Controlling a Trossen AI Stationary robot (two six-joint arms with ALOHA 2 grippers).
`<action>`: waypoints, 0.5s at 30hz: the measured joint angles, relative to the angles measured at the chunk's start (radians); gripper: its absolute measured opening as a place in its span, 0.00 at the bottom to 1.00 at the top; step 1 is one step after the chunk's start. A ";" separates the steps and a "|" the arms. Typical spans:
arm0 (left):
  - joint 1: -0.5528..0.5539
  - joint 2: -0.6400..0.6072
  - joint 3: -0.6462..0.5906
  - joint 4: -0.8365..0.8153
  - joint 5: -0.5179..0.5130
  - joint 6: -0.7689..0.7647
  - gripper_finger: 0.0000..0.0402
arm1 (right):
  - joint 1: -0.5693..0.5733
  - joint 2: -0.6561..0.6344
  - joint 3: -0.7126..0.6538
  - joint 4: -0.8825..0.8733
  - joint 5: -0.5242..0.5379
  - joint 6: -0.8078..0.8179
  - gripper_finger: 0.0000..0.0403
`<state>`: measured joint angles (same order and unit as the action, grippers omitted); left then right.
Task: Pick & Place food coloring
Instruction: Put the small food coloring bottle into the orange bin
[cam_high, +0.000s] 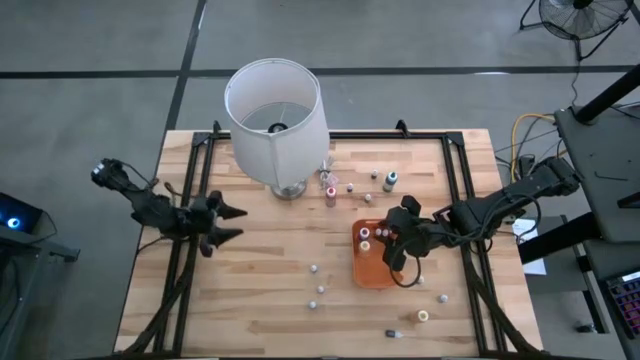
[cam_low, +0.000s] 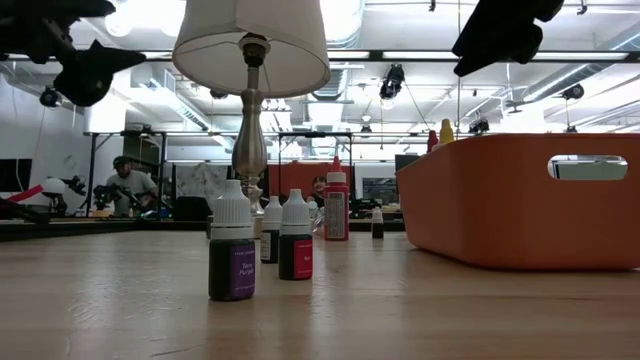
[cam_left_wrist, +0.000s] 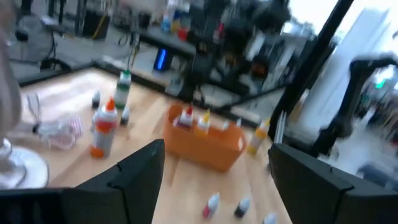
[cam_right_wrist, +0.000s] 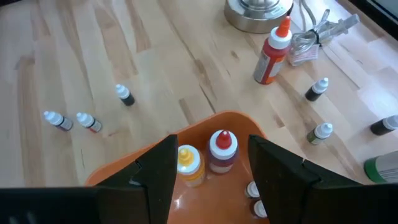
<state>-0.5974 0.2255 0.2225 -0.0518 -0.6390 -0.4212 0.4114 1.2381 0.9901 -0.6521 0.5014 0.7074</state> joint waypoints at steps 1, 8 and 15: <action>0.008 -0.027 -0.009 0.000 0.004 0.008 0.64 | 0.000 0.000 0.000 0.000 0.000 0.000 0.46; 0.083 -0.156 -0.054 -0.040 0.096 0.026 0.64 | 0.000 0.000 -0.001 0.001 0.007 -0.007 0.46; 0.161 -0.173 -0.068 -0.115 0.159 0.022 0.64 | 0.000 0.000 -0.001 0.004 0.058 -0.011 0.46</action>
<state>-0.4368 0.0528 0.1547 -0.1672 -0.4801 -0.3989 0.4112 1.2385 0.9890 -0.6483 0.5598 0.6962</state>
